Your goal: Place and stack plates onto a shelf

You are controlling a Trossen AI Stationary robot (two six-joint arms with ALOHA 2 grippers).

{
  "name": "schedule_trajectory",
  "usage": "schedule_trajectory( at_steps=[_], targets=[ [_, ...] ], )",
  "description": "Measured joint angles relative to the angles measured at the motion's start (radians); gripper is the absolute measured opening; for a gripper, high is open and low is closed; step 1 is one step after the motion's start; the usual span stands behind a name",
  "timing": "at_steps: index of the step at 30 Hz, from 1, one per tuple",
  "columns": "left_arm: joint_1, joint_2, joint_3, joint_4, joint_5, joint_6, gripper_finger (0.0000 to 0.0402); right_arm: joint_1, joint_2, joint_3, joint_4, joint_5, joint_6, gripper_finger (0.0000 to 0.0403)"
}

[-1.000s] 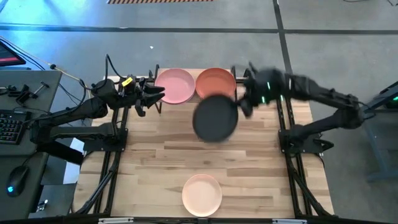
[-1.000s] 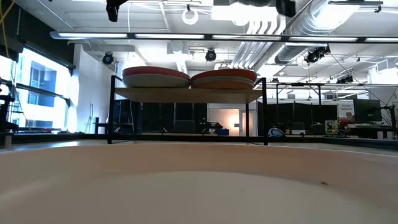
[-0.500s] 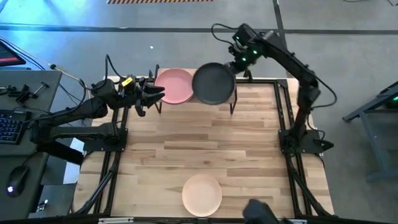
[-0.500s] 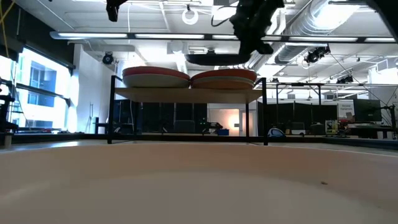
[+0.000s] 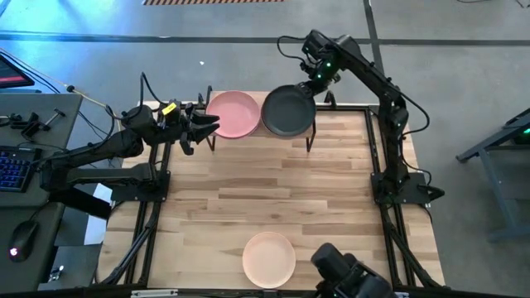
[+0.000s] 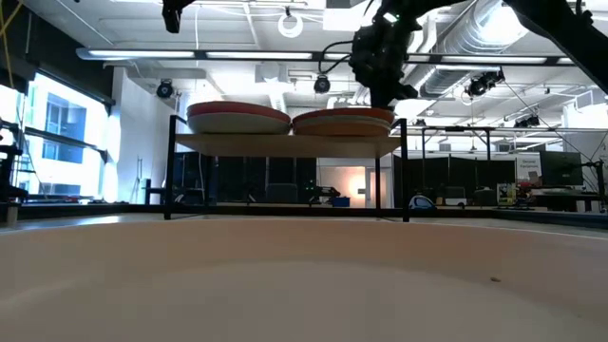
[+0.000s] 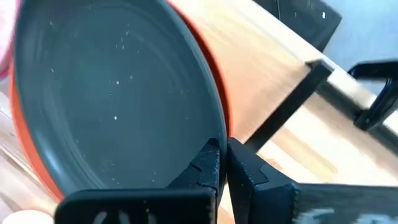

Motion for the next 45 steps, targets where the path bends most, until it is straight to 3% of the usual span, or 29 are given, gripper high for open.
schedule_trajectory(
  at_steps=[6, 13, 19, 22, 26, 30, 35, 39, 42, 45],
  targets=[
    [0.000, 0.000, 0.000, 0.000, 0.000, 0.003, 0.0156, 0.000, -0.005, 0.001, 0.010, -0.028, -0.019, 0.0020],
    [0.000, 0.000, 0.000, 0.000, 0.000, 0.004, 0.0156, 0.001, -0.010, 0.088, 0.014, -0.030, -0.053, 0.0111],
    [0.000, 0.000, 0.000, -0.006, 0.002, -0.039, 0.0156, 0.027, -0.186, -0.009, -0.010, -0.079, -0.087, 0.0173],
    [0.000, 0.000, 0.000, -0.025, 0.009, -0.062, 0.0156, 0.101, -0.327, -0.151, 0.053, -0.079, -0.096, 0.0184],
    [-0.002, 0.000, 0.000, -0.060, 0.051, -0.053, 0.0156, 0.239, -0.573, -0.501, 0.322, -0.080, -0.003, 0.0186],
    [-0.046, -0.001, -0.038, -0.017, 0.038, -0.050, 0.0156, 0.408, -0.820, -0.933, 0.661, -0.079, 0.180, 0.0186],
    [-0.134, 0.000, -0.182, 0.155, -0.093, -0.084, 0.0156, 0.650, -1.014, -1.337, 1.107, -0.040, 0.536, 0.0186],
    [-0.166, 0.000, -0.263, 0.227, -0.157, -0.133, 0.0156, 0.837, -1.025, -1.468, 1.285, 0.094, 0.661, 0.0186],
    [-0.168, 0.000, -0.270, 0.231, -0.168, -0.125, 0.0156, 0.917, -0.986, -1.472, 1.292, 0.181, 0.678, 0.0186],
    [-0.168, 0.000, -0.270, 0.232, -0.178, -0.086, 0.0156, 0.955, -0.926, -1.437, 1.289, 0.194, 0.667, 0.0186]
  ],
)
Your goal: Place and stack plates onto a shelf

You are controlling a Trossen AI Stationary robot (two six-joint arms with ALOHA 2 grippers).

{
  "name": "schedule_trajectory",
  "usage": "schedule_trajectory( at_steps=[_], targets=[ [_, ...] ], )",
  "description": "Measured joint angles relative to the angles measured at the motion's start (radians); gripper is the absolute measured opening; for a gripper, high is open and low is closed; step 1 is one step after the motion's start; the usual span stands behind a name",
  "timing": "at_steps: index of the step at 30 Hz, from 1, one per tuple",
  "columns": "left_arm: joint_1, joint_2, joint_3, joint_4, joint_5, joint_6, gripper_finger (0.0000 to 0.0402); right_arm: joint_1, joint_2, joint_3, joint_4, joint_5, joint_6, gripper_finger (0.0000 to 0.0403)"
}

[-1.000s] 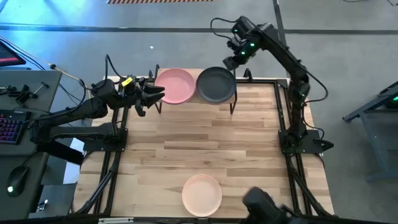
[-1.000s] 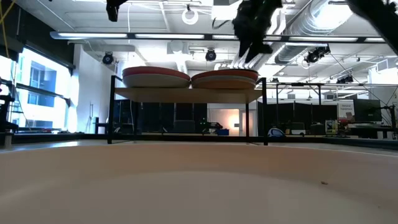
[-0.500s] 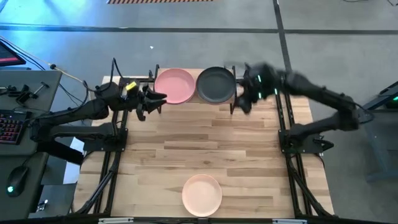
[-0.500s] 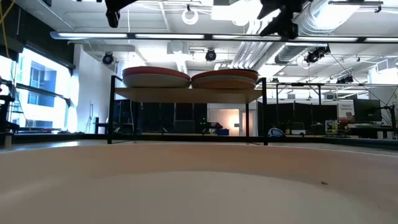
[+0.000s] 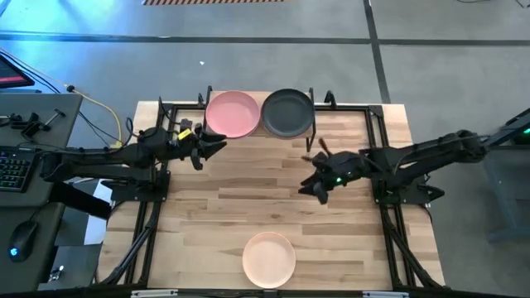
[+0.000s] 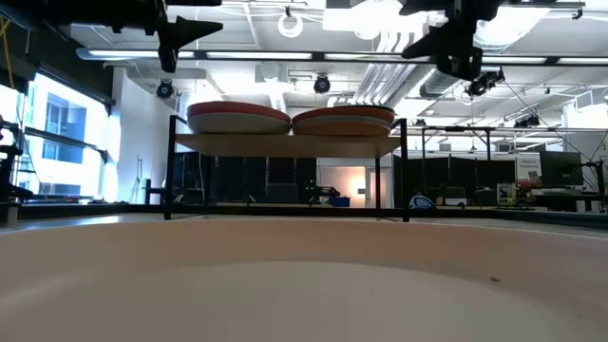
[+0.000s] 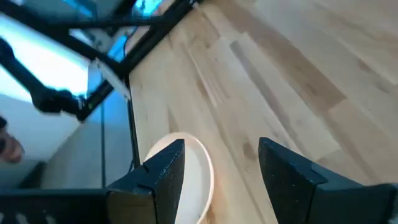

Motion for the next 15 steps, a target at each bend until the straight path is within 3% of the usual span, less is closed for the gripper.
schedule_trajectory(
  at_steps=[7, 12, 15],
  targets=[
    [0.000, 0.000, 0.000, 0.000, -0.034, 0.013, 0.0156, 0.104, 0.257, 0.138, -0.047, -0.069, -0.240, 0.0186],
    [0.000, 0.000, 0.000, -0.001, -0.033, 0.013, 0.0156, 0.157, 0.444, 0.256, -0.052, -0.099, -0.229, 0.0186],
    [0.000, 0.000, 0.000, -0.005, -0.033, 0.013, 0.0156, 0.188, 0.549, 0.318, -0.070, -0.102, -0.110, 0.0186]
  ],
)
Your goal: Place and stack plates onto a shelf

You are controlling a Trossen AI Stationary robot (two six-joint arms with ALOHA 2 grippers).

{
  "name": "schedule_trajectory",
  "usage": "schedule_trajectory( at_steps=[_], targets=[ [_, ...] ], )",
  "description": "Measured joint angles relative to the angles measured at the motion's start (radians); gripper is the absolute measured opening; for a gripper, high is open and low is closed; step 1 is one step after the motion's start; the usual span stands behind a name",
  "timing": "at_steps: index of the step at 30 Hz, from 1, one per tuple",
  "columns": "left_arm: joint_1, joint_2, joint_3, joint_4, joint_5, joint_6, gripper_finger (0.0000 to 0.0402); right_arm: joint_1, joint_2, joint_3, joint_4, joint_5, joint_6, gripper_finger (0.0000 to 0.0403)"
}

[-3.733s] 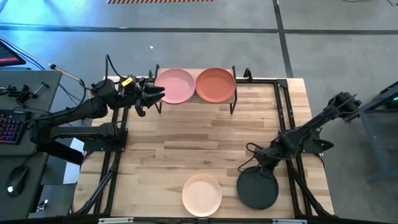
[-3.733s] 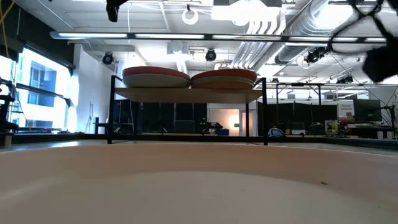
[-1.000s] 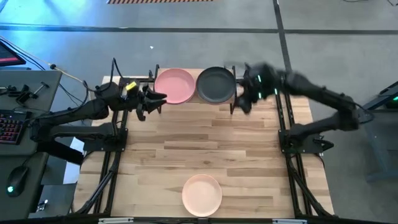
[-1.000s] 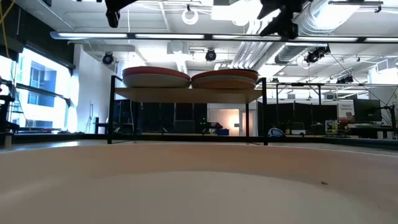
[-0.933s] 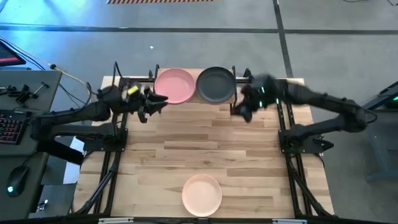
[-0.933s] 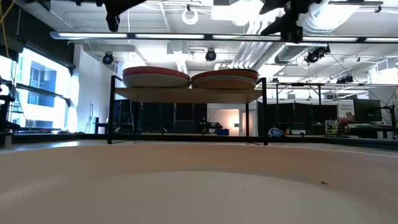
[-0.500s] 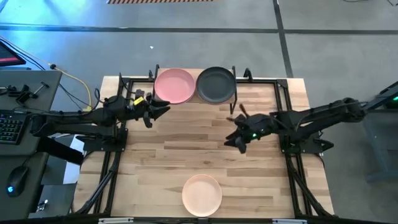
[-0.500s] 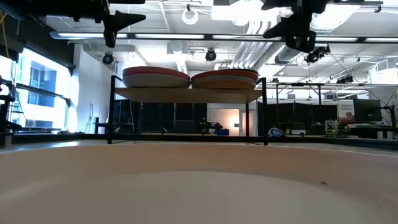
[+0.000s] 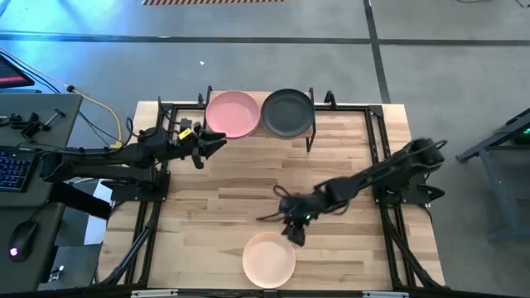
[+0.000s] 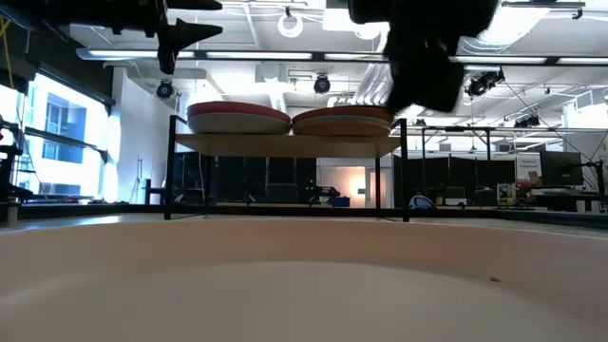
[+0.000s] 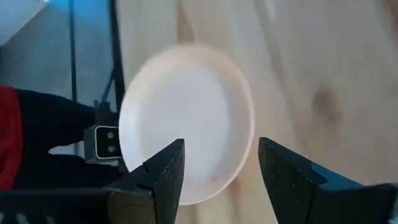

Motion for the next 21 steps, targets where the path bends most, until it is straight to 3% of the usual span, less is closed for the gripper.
schedule_trajectory(
  at_steps=[7, 14, 21],
  targets=[
    [0.000, 0.000, 0.000, -0.088, 0.033, 0.024, 0.0156, 0.065, 0.190, 0.033, 0.015, -0.041, 0.306, 0.0186],
    [0.000, 0.000, 0.000, -0.107, 0.090, 0.059, 0.0156, 0.096, 0.250, 0.033, 0.009, -0.018, 0.395, 0.0179],
    [0.000, 0.000, 0.000, -0.101, 0.080, 0.078, 0.0156, 0.103, 0.290, 0.037, -0.002, 0.026, 0.415, 0.0106]
  ],
)
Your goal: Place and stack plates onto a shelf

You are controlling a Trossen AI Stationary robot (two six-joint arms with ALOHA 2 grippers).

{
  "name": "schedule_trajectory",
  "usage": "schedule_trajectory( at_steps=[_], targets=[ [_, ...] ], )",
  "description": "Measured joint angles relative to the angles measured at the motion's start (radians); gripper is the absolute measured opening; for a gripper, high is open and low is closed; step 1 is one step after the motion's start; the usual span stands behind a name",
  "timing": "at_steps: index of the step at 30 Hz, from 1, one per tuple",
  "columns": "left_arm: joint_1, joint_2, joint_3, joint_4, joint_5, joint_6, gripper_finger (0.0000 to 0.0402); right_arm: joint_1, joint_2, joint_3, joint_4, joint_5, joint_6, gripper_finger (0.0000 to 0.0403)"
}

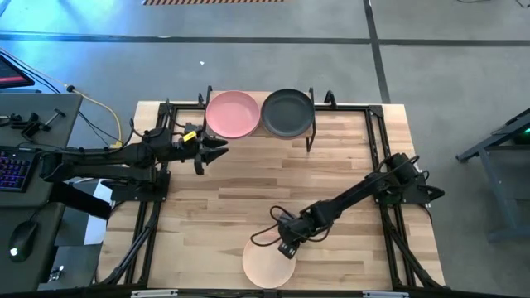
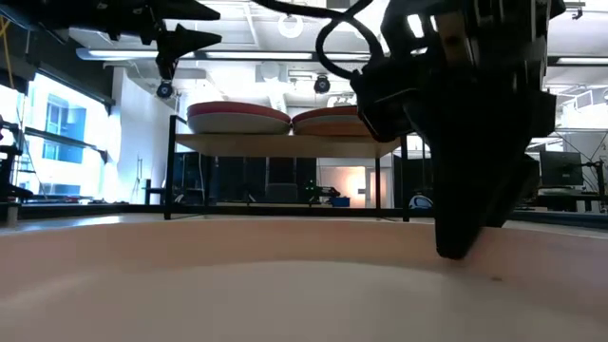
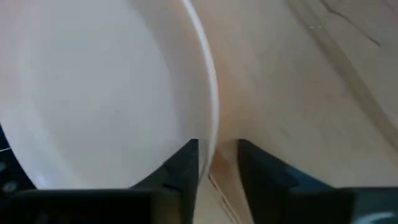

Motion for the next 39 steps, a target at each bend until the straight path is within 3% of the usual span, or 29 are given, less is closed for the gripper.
schedule_trajectory(
  at_steps=[6, 13, 19, 27, 33, 39],
  targets=[
    [0.001, -0.024, 0.000, 0.028, -0.059, 0.000, 0.0156, 0.000, 0.003, 0.000, -0.010, 0.008, -0.030, 0.0009],
    [0.001, -0.115, 0.000, 0.084, -0.160, 0.055, 0.0156, -0.008, -0.046, -0.006, -0.031, -0.019, -0.086, 0.0003],
    [0.001, -0.206, 0.020, 0.078, -0.208, 0.090, 0.0156, -0.082, -0.268, -0.005, -0.172, -0.040, -0.188, 0.0000],
    [0.000, -0.157, 0.247, -0.300, -0.153, 0.283, 0.0156, -0.386, -0.552, 0.000, -0.287, -0.023, -0.313, 0.0000],
    [0.001, -0.127, 0.407, -0.395, -0.223, 0.421, 0.0156, -0.657, -0.544, 0.218, -0.408, -0.023, -0.421, 0.0000],
    [0.001, -0.131, 0.478, -0.394, -0.265, 0.470, 0.0156, -0.871, -0.367, 0.595, -0.517, -0.051, -0.539, 0.0000]
  ],
)
